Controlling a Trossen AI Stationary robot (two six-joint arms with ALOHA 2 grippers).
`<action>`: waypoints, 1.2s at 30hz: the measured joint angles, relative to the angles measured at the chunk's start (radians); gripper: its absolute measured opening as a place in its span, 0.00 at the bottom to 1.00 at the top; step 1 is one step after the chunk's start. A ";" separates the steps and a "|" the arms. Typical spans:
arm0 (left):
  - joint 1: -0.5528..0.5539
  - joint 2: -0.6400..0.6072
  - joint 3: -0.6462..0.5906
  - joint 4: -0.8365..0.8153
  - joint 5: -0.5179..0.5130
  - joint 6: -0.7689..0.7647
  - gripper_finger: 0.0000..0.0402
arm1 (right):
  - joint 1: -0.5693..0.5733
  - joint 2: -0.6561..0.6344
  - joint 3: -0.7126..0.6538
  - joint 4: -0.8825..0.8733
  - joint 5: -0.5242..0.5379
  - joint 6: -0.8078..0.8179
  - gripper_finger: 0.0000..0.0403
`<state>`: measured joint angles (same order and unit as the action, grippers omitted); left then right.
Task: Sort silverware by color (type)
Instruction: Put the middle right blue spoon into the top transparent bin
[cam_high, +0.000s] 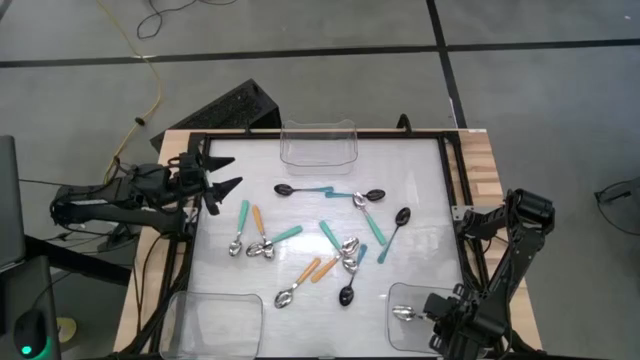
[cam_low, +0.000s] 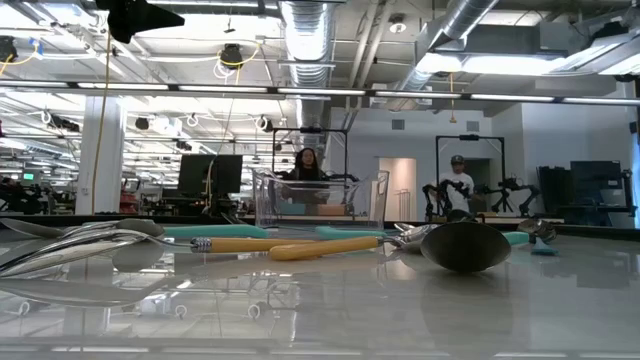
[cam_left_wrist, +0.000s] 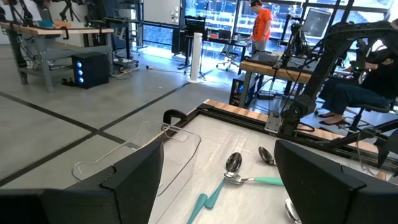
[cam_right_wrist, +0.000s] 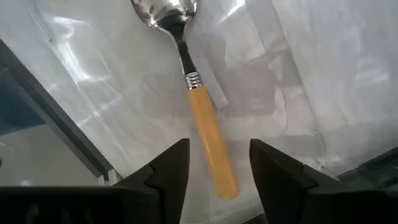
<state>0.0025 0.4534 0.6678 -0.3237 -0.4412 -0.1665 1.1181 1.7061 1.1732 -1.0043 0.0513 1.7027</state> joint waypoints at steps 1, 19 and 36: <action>0.000 0.000 0.000 0.000 0.000 0.000 0.73 | -0.003 0.000 0.000 0.005 0.000 0.000 0.49; 0.000 0.000 0.000 0.000 0.001 -0.004 0.73 | -0.087 -0.281 0.000 0.040 0.179 -0.013 0.40; 0.000 0.000 0.000 0.000 0.000 0.000 0.73 | -0.453 -0.388 0.000 0.004 0.499 -0.586 0.25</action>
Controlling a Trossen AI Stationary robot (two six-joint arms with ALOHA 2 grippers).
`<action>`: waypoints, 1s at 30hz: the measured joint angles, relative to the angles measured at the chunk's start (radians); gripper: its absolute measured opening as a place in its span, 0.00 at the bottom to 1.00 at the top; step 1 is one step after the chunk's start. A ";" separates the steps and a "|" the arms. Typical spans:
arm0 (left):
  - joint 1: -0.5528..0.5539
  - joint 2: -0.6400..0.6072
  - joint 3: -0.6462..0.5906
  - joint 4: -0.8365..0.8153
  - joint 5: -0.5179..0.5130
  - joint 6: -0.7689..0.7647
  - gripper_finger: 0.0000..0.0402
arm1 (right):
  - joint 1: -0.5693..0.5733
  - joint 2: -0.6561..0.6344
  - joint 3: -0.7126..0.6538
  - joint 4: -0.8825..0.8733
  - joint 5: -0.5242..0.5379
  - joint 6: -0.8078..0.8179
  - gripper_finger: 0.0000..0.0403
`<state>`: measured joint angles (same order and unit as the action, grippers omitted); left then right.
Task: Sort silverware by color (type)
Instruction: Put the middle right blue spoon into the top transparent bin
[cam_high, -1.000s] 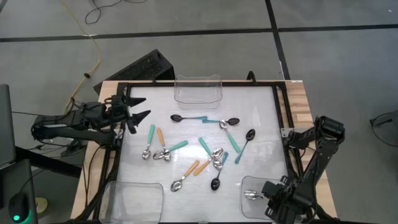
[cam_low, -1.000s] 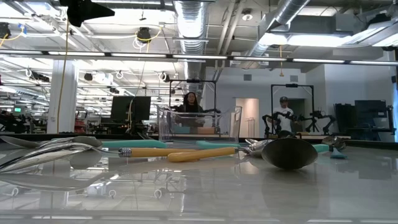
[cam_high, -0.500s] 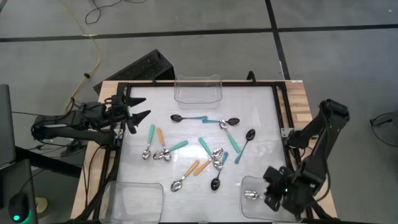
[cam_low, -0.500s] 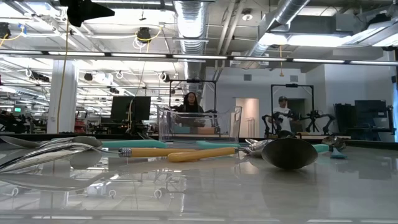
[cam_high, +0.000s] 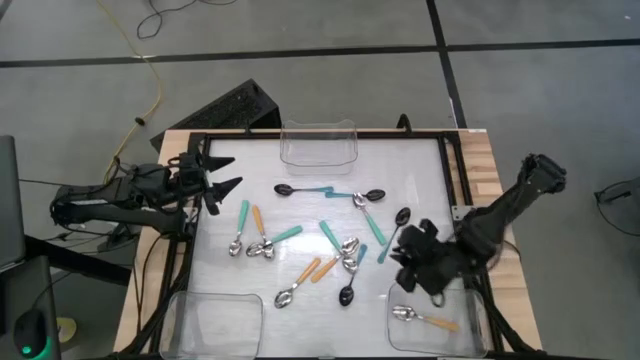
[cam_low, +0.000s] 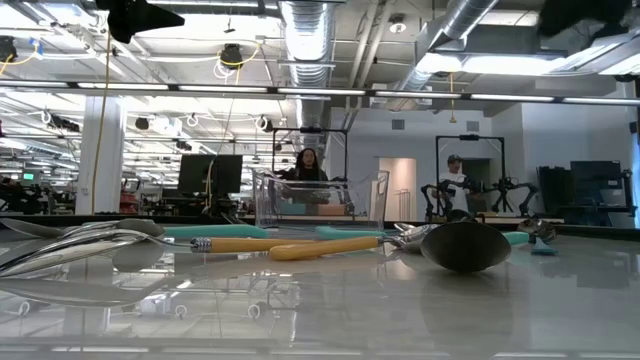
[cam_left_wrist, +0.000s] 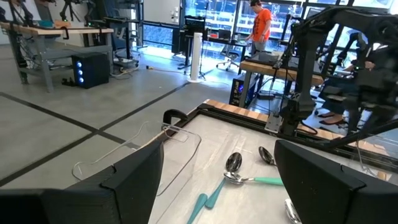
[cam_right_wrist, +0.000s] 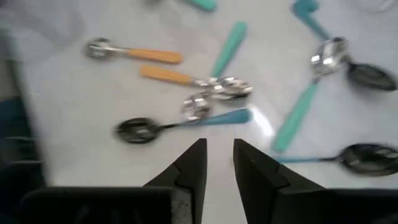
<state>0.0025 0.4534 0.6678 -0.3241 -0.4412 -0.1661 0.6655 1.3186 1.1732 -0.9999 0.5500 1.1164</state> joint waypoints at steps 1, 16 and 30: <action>0.000 0.000 0.000 0.000 0.000 0.000 0.73 | -0.021 0.009 0.000 -0.012 0.000 -0.021 0.25; 0.000 0.000 0.000 -0.002 0.018 -0.029 0.73 | -0.125 0.156 0.000 -0.040 -0.232 -0.079 0.24; 0.000 0.000 0.000 -0.010 0.021 -0.032 0.73 | 0.002 0.175 0.000 -0.024 -0.239 0.147 0.24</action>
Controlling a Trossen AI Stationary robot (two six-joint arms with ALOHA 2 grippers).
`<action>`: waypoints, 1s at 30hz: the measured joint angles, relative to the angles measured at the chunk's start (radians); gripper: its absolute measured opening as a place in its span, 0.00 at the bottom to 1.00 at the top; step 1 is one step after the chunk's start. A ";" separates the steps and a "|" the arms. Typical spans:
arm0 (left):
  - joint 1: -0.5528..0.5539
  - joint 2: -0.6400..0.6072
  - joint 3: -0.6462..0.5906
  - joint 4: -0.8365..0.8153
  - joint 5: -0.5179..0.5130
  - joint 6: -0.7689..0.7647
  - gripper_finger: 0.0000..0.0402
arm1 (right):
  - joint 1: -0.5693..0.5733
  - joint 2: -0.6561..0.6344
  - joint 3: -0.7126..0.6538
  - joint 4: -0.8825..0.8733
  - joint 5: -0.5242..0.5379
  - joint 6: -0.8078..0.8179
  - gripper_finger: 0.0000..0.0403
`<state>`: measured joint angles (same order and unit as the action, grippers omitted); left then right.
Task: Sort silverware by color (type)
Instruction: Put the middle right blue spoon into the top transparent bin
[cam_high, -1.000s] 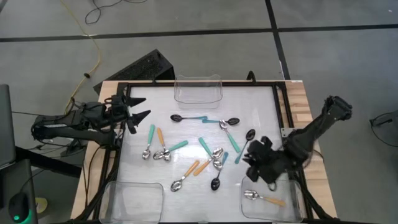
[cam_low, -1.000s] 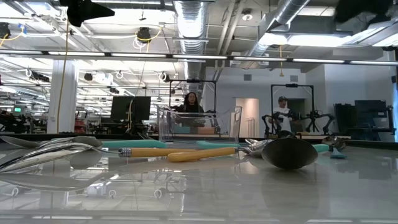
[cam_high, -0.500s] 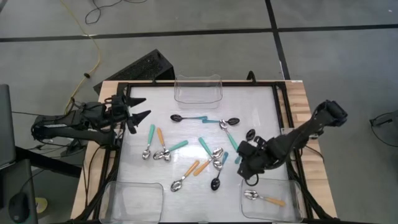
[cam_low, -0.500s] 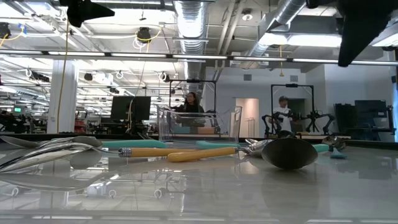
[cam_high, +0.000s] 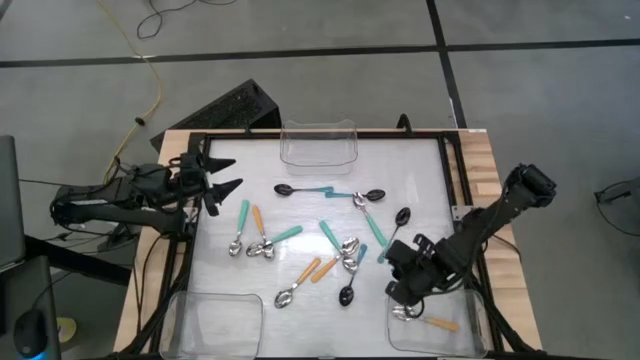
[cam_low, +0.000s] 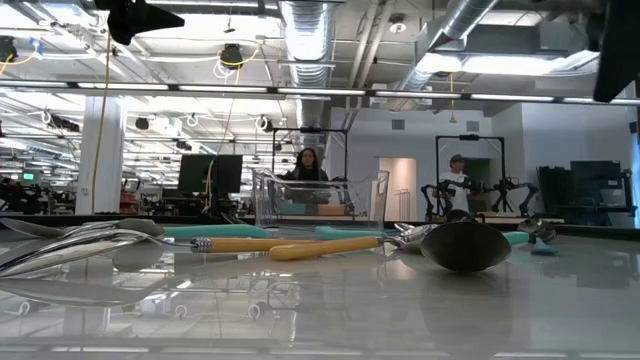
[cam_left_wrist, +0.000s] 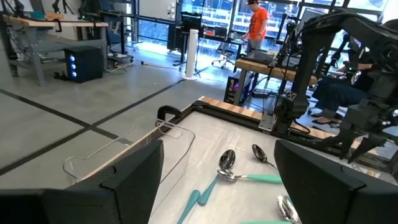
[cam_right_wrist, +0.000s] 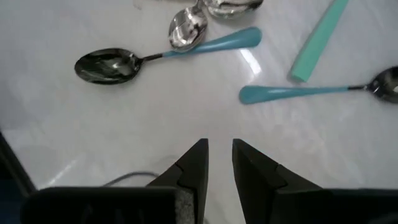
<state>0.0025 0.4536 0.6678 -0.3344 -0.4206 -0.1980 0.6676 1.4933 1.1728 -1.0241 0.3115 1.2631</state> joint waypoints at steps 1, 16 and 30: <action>0.000 0.000 0.000 0.000 0.000 0.000 0.73 | 0.007 0.000 0.000 0.000 0.000 0.015 0.24; 0.000 0.000 0.000 0.000 -0.001 0.006 0.73 | 0.039 0.000 0.000 0.018 0.034 0.064 0.24; 0.000 0.000 0.000 0.000 -0.001 0.006 0.73 | 0.053 0.000 0.000 0.033 0.033 0.072 0.24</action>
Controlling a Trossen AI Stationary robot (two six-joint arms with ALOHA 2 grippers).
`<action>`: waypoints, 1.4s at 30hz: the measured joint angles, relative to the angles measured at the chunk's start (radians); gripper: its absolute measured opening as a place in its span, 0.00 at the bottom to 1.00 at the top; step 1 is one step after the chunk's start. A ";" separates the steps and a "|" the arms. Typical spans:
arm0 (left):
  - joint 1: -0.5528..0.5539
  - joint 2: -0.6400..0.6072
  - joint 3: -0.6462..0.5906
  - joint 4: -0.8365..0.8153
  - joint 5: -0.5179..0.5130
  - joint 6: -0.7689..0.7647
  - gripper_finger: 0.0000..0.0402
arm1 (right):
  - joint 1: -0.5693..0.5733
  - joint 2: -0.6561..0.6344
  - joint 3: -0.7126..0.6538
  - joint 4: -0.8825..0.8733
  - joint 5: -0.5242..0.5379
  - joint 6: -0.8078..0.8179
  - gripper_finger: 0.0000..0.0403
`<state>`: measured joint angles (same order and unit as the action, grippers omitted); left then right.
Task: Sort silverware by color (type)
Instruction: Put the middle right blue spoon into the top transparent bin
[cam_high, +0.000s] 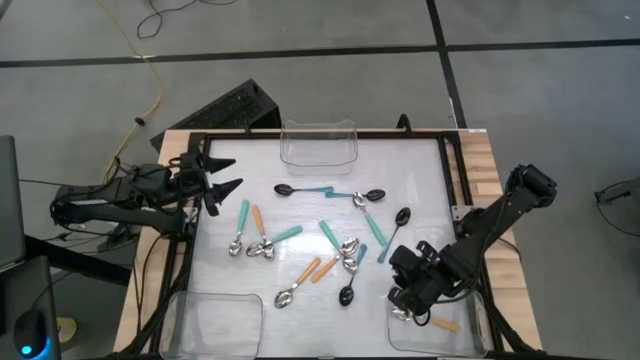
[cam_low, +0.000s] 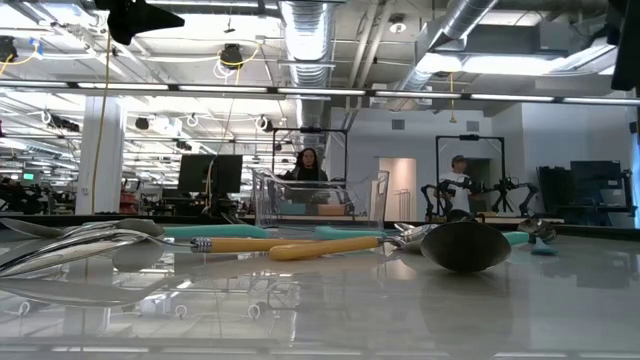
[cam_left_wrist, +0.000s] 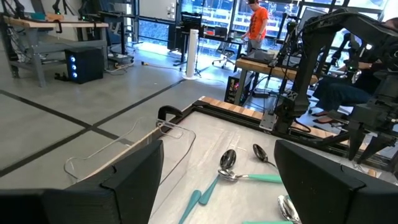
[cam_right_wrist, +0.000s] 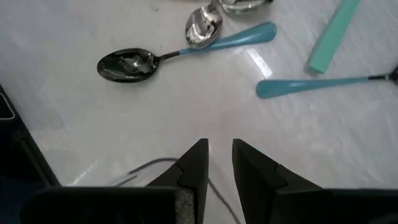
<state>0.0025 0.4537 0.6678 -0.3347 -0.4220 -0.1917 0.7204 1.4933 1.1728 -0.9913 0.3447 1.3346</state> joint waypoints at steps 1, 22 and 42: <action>0.000 0.000 0.000 0.000 0.000 0.000 0.73 | 0.000 0.000 0.000 -0.001 0.000 -0.003 0.24; 0.000 0.000 0.000 0.004 0.000 -0.005 0.73 | -0.014 0.000 0.000 0.005 -0.005 -0.059 0.24; 0.000 0.000 0.000 0.005 -0.005 -0.011 0.73 | -0.069 0.093 0.000 0.041 -0.122 -0.177 0.24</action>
<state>0.0025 0.4534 0.6678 -0.3297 -0.4273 -0.2028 0.6519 1.5865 1.1727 -0.9499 0.2226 1.1578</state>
